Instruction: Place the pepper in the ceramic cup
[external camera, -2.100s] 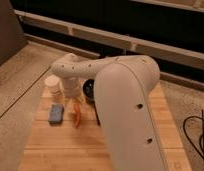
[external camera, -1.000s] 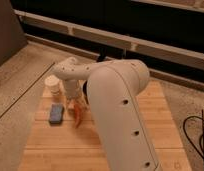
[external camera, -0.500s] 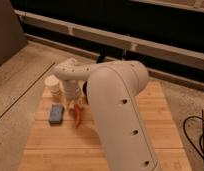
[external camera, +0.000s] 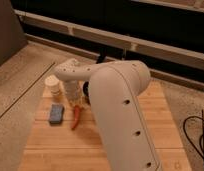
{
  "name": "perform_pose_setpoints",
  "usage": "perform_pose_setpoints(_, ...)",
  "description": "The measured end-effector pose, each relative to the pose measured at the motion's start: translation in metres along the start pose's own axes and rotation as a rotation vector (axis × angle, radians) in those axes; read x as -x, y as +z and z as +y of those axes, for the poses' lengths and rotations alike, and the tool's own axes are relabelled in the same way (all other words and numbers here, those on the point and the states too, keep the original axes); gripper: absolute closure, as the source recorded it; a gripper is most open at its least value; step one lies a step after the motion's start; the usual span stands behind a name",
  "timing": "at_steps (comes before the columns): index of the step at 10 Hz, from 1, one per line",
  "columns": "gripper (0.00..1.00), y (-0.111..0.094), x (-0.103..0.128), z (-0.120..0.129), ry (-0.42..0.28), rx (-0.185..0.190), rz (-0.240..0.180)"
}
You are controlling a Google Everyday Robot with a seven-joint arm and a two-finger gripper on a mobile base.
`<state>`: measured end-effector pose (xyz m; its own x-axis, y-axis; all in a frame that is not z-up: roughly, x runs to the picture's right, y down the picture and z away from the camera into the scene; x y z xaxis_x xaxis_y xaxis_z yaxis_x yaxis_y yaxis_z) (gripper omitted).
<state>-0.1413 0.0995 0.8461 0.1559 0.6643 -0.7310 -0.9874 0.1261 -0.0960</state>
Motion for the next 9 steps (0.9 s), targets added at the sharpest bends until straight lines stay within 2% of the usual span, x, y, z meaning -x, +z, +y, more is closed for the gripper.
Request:
perform_pose_setpoints(2,1.0,-0.025,0.006,0.002,-0.004,-0.014,-0.068)
perform_pose_setpoints(4,1.0,-0.061,0.009,0.005,-0.018,-0.027,-0.155)
perform_pose_setpoints(5,1.0,-0.09,0.01,0.007,-0.032,-0.039,-0.224)
perform_pose_setpoints(6,1.0,-0.112,0.009,0.01,-0.041,-0.047,-0.272)
perform_pose_setpoints(9,1.0,-0.194,-0.001,0.017,-0.077,-0.081,-0.448)
